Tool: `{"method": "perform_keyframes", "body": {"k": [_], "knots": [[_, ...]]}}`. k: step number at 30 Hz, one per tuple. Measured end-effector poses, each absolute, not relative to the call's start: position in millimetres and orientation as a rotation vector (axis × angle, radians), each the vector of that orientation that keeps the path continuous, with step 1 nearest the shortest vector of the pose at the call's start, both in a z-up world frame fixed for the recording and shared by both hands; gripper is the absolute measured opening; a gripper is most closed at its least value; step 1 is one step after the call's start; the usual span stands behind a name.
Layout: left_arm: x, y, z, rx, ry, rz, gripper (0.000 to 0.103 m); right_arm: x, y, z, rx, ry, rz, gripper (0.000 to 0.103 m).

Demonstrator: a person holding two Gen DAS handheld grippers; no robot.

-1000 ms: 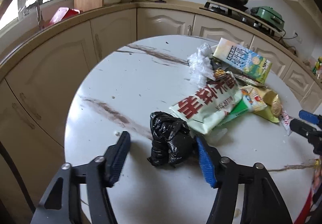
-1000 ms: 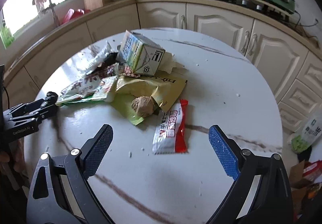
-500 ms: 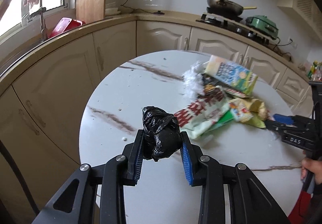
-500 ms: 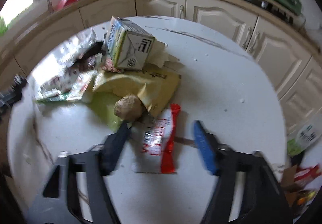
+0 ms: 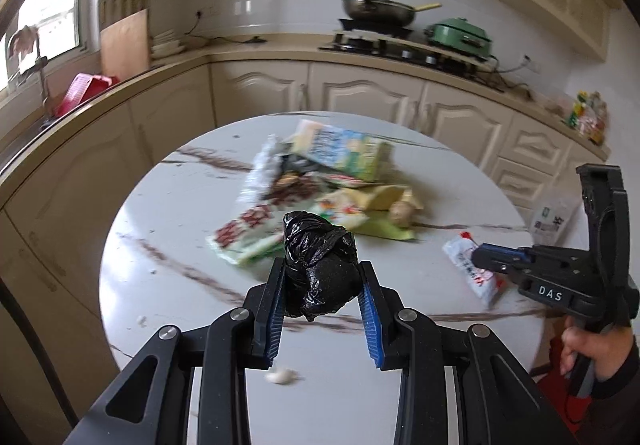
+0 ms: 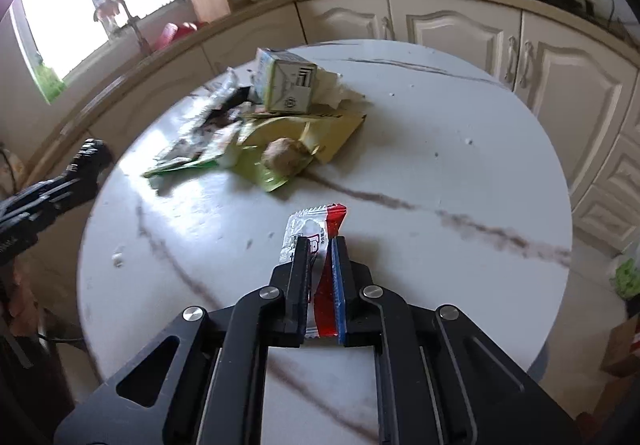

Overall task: Collect trash
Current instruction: 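Grasp the black plastic bag with the left tool while the right tool grasps the red wrapper, then carry both items to the blue bucket and open both tools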

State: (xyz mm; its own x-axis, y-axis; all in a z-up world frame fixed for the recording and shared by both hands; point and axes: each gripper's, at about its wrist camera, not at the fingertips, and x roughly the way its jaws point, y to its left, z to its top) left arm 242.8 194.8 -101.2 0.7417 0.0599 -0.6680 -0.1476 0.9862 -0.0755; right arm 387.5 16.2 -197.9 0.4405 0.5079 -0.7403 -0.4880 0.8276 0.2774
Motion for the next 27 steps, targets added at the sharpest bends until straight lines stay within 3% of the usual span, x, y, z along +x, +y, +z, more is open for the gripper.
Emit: {"method": "perform_keyframes", "body": {"k": [14,22,27], "knots": [[286.7,83.3,-90.7,-0.041,0.757,-0.019,0.03,356.5,-53.6,-169.8,0.178,0.807,0.625,0.01],[351.8,-33.9,-94.6,0.028,0.766,-0.187,0.03,343.9,-168.5,-164.3,0.241,0.77,0.457,0.01],[396.8,-93.3,-112.5,0.043,0.806,-0.281,0.03,348.3,-234.9,-194.2,0.281,0.808,0.342,0.01]]}}
